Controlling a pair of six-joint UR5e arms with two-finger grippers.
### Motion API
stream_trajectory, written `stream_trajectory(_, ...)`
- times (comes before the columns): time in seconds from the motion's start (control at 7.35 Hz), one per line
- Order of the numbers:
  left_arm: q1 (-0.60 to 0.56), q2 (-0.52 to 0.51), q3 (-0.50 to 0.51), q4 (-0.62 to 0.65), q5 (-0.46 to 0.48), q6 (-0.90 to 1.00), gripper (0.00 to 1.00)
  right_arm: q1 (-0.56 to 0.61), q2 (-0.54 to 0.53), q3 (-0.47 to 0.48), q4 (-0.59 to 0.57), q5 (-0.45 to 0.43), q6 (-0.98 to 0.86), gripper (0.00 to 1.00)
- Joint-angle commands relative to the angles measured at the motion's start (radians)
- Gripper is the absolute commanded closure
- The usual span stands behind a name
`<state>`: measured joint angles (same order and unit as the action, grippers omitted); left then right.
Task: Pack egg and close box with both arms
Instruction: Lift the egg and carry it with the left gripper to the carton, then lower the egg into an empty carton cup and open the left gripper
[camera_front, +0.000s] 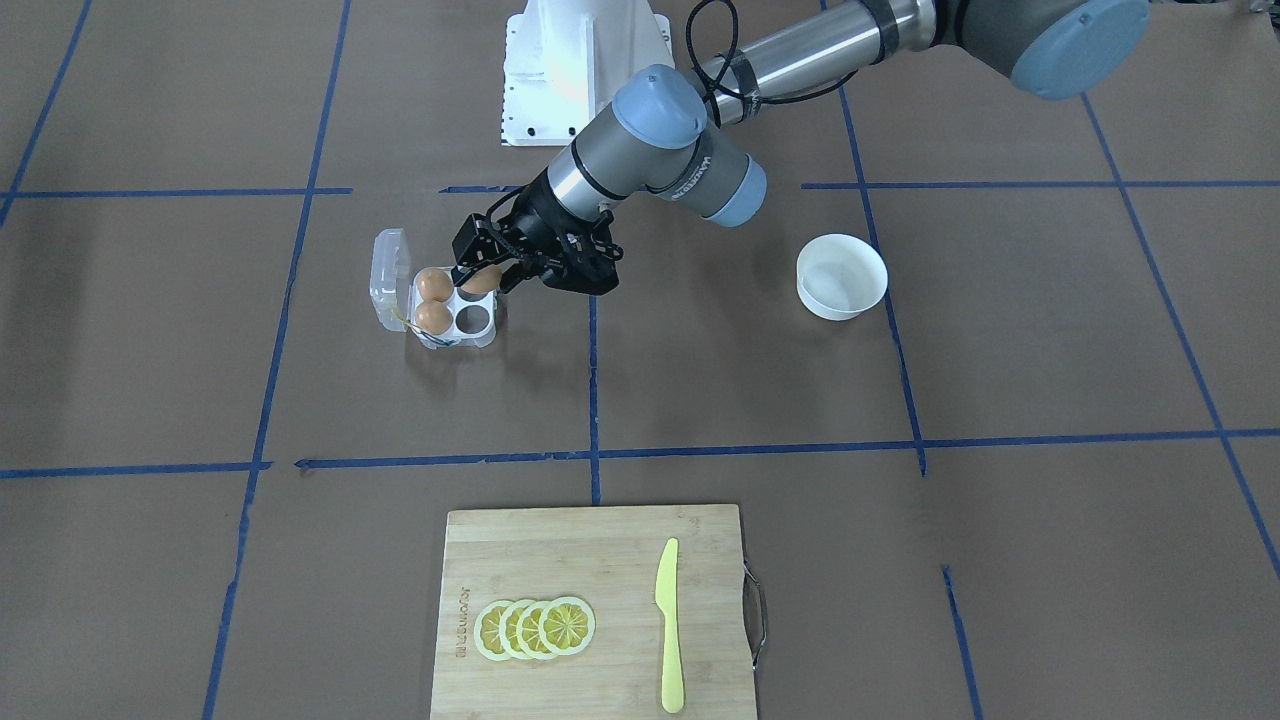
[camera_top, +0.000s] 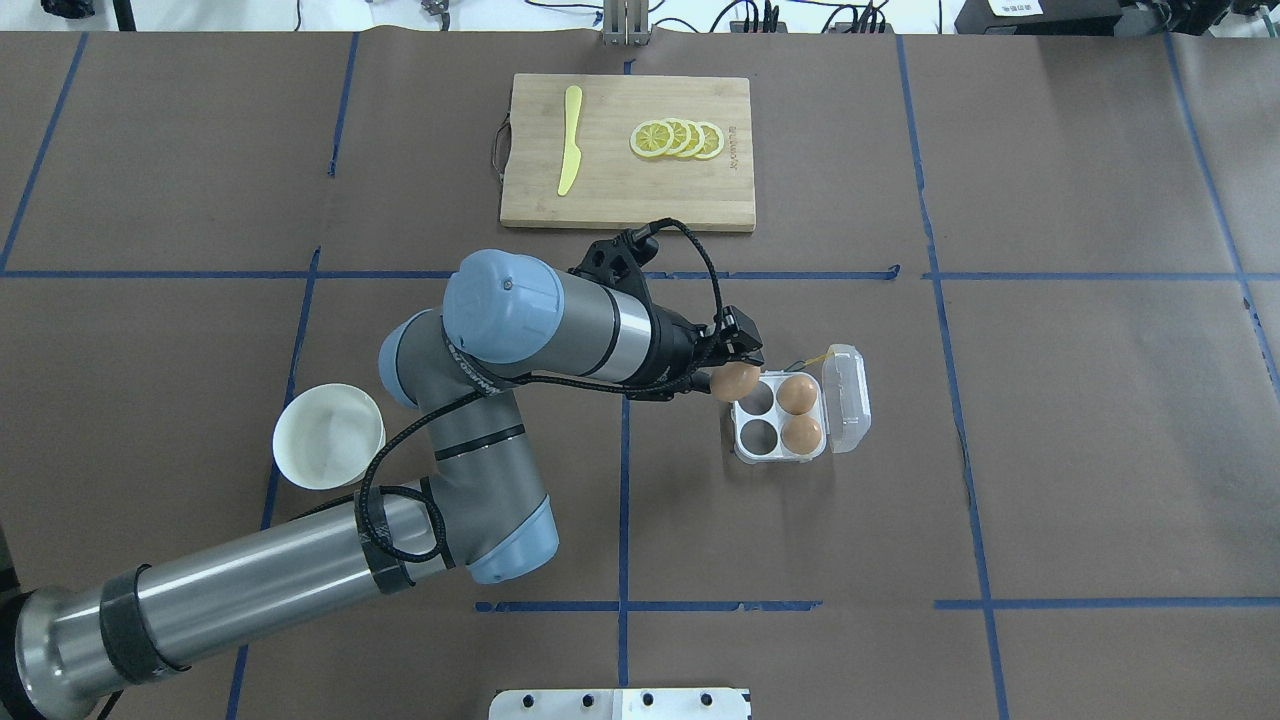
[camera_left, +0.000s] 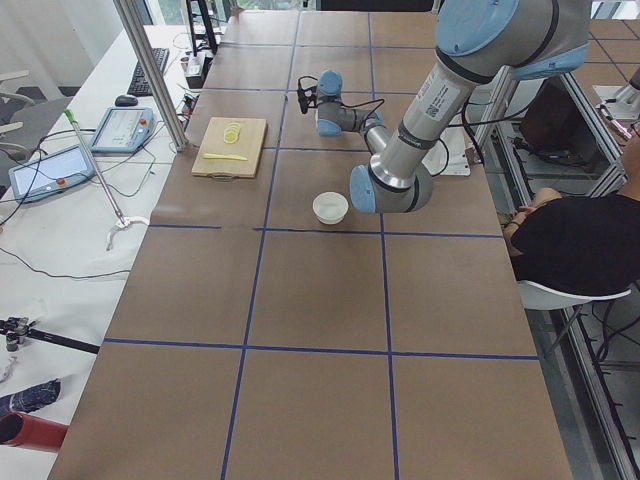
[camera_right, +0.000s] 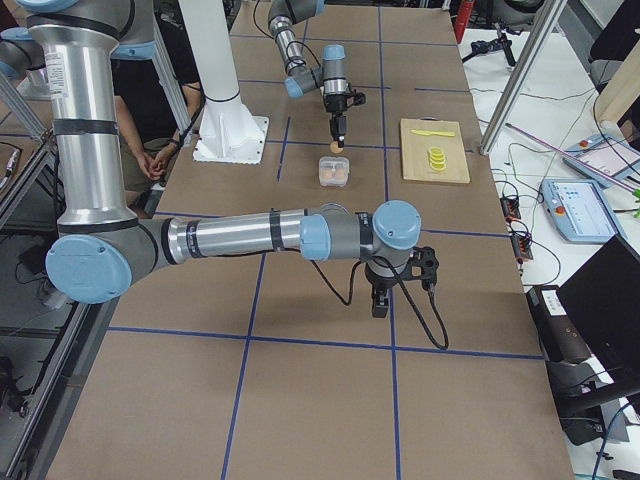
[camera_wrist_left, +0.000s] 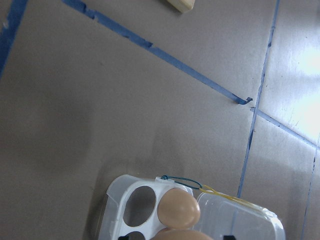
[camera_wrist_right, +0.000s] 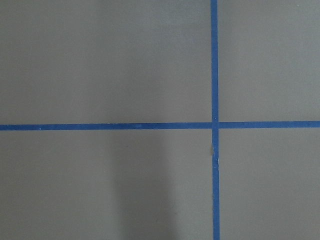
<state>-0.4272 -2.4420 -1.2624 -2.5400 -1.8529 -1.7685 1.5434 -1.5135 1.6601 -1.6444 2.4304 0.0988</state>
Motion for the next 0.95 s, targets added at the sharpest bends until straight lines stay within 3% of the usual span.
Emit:
stream_trajectory(0.0, 0.015, -0.025, 0.035, -0.033, 0.015, 0.000, 1.00, 0.001, 0.001, -0.010, 0.000, 0.003, -0.002, 0.00)
stream_trajectory(0.14, 0.015, -0.026, 0.047, -0.033, 0.015, 0.000, 0.86, 0.000, 0.001, -0.011, 0.000, 0.003, -0.002, 0.00)
stream_trajectory(0.27, 0.015, -0.026, 0.047, -0.034, 0.015, 0.001, 0.34, 0.000, 0.001, -0.011, 0.000, 0.003, -0.002, 0.00)
stream_trajectory(0.41, 0.015, -0.026, 0.044, -0.034, 0.015, 0.010, 0.00, 0.000, 0.002, -0.011, 0.002, 0.003, -0.001, 0.00)
stream_trajectory(0.82, -0.022, -0.020, 0.009, -0.007, 0.006, 0.015, 0.00, -0.017, 0.027, 0.003, 0.002, 0.003, 0.002, 0.00)
